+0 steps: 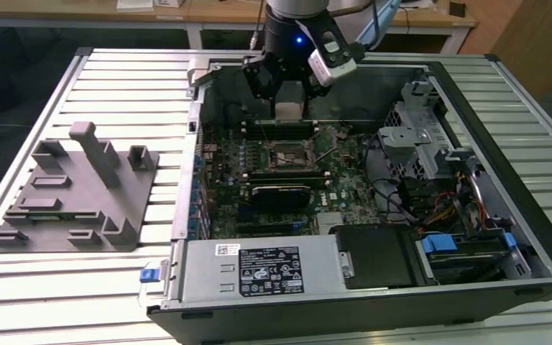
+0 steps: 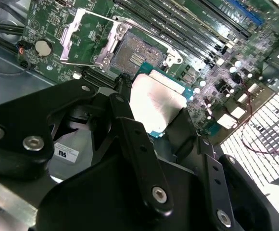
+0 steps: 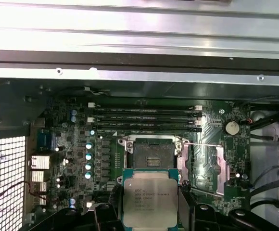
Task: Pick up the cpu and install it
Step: 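Pick up the cpu and move it towards the insertion slot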
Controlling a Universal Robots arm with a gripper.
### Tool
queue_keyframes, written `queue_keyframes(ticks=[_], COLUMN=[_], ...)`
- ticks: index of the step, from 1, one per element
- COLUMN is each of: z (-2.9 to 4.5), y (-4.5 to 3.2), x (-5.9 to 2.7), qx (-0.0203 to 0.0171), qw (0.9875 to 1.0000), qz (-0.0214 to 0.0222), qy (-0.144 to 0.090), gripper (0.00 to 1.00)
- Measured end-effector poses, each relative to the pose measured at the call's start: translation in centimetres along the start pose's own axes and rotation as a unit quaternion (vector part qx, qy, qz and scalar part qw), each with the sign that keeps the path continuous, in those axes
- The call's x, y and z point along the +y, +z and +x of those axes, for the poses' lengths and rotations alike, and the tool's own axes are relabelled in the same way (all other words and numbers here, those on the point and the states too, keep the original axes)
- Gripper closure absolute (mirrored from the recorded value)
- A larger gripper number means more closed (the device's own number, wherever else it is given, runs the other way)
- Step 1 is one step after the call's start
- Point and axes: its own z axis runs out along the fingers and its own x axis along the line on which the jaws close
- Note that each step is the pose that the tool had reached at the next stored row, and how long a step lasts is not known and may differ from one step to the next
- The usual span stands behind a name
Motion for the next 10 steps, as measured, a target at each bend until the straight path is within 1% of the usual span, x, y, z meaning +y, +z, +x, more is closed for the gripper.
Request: queue_keyframes(ticks=[6,10], z=[-0.01,-0.18], y=[1.10,1.83], x=[0.03,0.02], qx=[0.0000,0.0000], qw=[1.0000,1.0000], qz=[0.0000,0.0000], qy=[0.000,0.000], gripper=[0.45,0.45])
